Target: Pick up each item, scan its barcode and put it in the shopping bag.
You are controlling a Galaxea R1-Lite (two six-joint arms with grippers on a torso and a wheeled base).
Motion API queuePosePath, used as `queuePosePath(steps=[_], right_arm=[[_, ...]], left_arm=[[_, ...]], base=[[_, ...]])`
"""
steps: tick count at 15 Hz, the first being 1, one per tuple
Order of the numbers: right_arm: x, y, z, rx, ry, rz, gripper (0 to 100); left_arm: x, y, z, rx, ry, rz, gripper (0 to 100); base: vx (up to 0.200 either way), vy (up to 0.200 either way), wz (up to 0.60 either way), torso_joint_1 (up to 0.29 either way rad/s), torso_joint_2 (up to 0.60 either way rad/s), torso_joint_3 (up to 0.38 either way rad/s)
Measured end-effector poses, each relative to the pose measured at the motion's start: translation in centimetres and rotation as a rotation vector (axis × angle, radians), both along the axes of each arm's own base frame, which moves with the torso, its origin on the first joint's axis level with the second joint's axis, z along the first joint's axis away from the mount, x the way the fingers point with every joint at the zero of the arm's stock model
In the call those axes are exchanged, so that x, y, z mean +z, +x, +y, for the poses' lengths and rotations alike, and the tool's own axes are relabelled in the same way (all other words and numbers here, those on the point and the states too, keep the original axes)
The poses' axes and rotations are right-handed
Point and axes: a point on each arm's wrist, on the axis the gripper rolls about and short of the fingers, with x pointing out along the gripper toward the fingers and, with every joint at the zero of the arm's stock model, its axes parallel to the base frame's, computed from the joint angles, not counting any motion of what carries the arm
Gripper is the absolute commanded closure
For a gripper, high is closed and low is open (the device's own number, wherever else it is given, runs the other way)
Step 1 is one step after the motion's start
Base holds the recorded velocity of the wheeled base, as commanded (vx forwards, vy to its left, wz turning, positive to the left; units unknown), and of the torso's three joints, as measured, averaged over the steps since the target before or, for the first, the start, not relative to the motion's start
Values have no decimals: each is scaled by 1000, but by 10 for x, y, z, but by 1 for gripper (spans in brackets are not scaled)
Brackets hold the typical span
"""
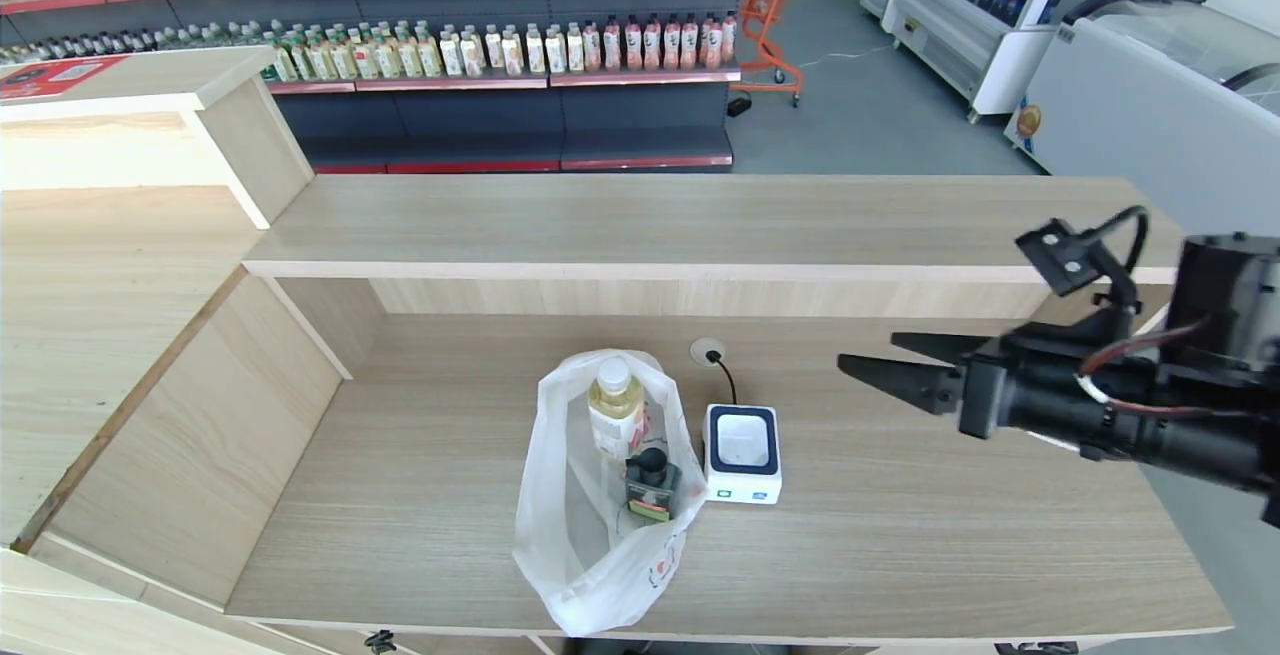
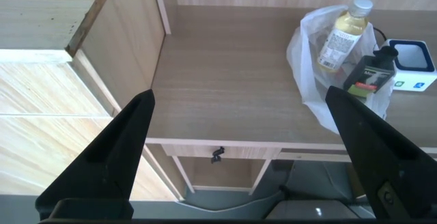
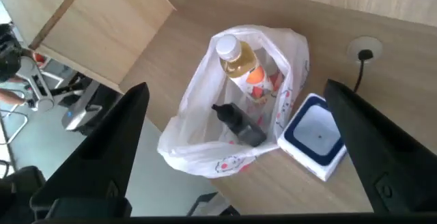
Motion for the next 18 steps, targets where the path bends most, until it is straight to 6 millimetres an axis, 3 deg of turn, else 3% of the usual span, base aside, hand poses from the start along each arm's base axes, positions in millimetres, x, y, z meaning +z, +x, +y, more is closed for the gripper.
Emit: queuePosePath(steps=[3,6,8,11,12,18], right_arm=[[-23,-100,-51,-220,-73,0,0],[-57,-178,-69,-418,-136,-12,0],[-79,-214,-74,-511,-167,-79,0],[-109,-240,-76,-627,-181,-146,0],[-111,-243,-76,-637,-172,-181,100],[-114,-248,-76,-651,-151,-253,100]], left_arm=[[0,0,0,0,0,0,0],[0,0,0,0,0,0,0],[0,0,0,0,0,0,0],[0,0,0,0,0,0,0],[0,0,0,0,0,0,0],[0,0,0,0,0,0,0]], base=[[0,0,0,0,0,0],[0,0,0,0,0,0],[0,0,0,0,0,0],[0,0,0,0,0,0],[0,0,0,0,0,0],[0,0,0,0,0,0]])
